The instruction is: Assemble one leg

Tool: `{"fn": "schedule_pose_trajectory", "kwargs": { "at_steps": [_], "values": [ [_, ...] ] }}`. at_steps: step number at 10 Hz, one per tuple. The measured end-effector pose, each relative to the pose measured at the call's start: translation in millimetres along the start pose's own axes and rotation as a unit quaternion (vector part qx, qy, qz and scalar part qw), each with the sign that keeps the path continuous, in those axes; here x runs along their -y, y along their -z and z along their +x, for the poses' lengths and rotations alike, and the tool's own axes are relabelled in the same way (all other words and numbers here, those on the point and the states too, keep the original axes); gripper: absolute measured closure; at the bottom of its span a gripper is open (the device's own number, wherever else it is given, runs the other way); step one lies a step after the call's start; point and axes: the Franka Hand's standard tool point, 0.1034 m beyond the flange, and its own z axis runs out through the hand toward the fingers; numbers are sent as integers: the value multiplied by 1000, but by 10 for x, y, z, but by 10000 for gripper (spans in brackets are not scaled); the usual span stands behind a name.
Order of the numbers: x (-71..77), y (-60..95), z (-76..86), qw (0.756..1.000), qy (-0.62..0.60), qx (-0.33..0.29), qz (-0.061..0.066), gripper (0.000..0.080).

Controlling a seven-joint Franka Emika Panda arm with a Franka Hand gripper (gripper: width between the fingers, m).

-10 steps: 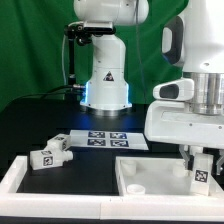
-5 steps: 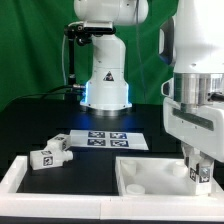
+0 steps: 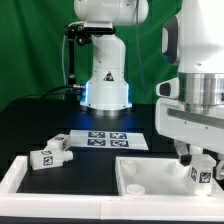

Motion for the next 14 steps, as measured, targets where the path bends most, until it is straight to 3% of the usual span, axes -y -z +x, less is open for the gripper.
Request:
{"fn": "schedule_pose_trajectory", "kwargs": {
  "at_steps": [5,7,9,11,12,13,14],
  "values": [
    [-5,-8,-3,984,176,-2,0,150],
    [-19,-14,14,939,343,4,-5,150],
    [-19,-15,14,944,330,3,-5,150],
    [-20,-16,14,953,302,3,-5,405],
    [-20,-15,13,964,267,3,-5,405],
    [-28,-15,25,974,228,3,-5,512],
    [-34,-16,32,982,189,2,-6,512]
  ]
}}
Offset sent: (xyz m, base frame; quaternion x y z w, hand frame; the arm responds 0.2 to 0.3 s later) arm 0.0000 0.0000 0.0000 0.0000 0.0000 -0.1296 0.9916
